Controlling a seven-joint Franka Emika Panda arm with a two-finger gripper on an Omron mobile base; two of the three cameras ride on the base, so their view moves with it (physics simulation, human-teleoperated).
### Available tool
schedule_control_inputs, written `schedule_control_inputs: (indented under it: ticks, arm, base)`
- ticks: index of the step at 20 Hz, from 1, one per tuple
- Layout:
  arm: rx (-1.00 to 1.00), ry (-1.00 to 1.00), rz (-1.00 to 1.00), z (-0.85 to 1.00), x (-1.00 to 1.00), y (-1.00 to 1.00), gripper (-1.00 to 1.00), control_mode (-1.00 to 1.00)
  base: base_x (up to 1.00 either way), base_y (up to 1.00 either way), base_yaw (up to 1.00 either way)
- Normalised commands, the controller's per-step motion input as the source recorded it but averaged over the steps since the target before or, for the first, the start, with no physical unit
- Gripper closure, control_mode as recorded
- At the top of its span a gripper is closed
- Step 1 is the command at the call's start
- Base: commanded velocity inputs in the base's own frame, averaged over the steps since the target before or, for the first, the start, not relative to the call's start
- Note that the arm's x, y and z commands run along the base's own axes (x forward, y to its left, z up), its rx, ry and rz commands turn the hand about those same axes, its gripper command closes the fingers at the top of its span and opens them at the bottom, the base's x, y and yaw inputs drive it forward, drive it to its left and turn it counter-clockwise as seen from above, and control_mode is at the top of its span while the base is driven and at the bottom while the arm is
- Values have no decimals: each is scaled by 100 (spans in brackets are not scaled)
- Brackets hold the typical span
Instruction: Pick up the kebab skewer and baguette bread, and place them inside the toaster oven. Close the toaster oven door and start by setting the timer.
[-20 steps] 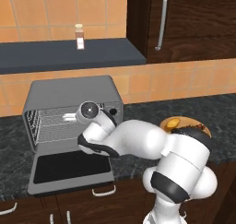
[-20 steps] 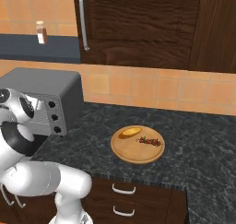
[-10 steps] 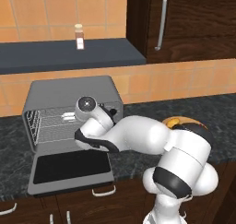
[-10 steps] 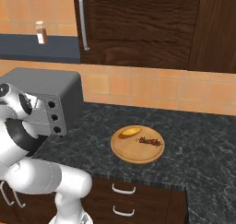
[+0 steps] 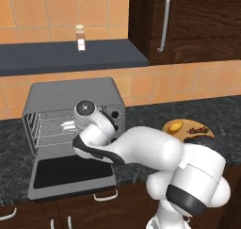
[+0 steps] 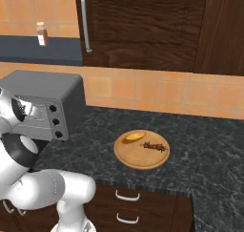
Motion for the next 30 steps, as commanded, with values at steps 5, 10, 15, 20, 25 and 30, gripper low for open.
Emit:
schedule_control_inputs:
  ticks: [5, 10, 15, 20, 25, 30]
  arm:
    - [0, 10, 0, -78, -76, 7, -100, -100]
    - [0, 6, 0, -68, -73, 8, -100, -100]
    - [0, 6, 0, -70, -77, 14, -100, -100]
    - [0, 8, 0, -64, -77, 14, -100, -100]
    - [0, 5, 0, -55, -68, 12, -100, -100]
    - [0, 2, 0, -27, -53, 7, -100, -100]
  base:
    - [0, 0, 0]
    - [0, 0, 0]
    - [0, 0, 0]
    - [0, 0, 0]
    - [0, 0, 0]
    - [0, 0, 0]
